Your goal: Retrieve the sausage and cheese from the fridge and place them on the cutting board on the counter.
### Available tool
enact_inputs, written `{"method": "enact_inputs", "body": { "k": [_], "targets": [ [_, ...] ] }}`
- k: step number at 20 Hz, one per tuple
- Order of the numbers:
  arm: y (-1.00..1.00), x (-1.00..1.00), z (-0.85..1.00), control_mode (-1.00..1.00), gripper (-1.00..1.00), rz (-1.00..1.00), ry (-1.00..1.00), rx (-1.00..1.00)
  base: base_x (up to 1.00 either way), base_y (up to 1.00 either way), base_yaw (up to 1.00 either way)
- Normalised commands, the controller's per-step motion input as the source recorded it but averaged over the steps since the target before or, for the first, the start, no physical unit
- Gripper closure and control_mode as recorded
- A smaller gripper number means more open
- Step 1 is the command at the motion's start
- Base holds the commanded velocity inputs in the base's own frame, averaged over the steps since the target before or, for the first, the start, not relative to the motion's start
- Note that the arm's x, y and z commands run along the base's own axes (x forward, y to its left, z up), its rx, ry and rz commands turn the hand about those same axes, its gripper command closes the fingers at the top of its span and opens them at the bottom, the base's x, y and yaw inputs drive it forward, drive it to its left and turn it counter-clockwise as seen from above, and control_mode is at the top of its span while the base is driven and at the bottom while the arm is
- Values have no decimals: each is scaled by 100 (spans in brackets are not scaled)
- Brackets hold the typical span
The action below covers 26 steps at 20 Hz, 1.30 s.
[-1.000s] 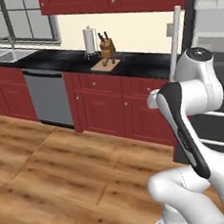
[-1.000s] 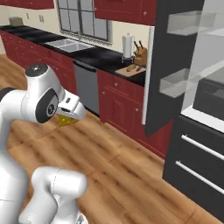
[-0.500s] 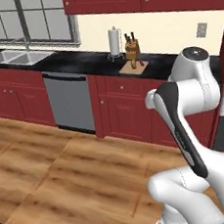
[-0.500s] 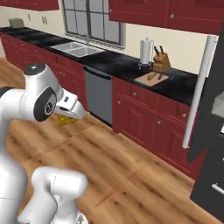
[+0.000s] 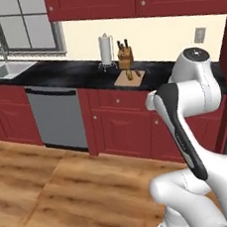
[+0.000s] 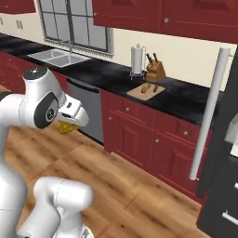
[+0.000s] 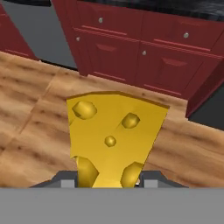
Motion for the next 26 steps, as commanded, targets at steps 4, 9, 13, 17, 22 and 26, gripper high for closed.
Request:
{"method": "enact_inputs", "body": {
  "k": [4, 9, 13, 17, 22, 26],
  "targets": [
    [0, 0, 0, 100, 100, 0, 0, 0, 78, 13, -29],
    [0, 0, 0, 100, 100, 0, 0, 0, 87, 29, -20],
    [0, 0, 0, 100, 100, 0, 0, 0, 89, 34, -13],
    [0, 0, 0, 100, 100, 0, 0, 0, 82, 37, -22],
    [0, 0, 0, 100, 100, 0, 0, 0, 74, 42, -29],
    [0, 0, 0, 100, 100, 0, 0, 0, 61, 38, -44]
  ]
}}
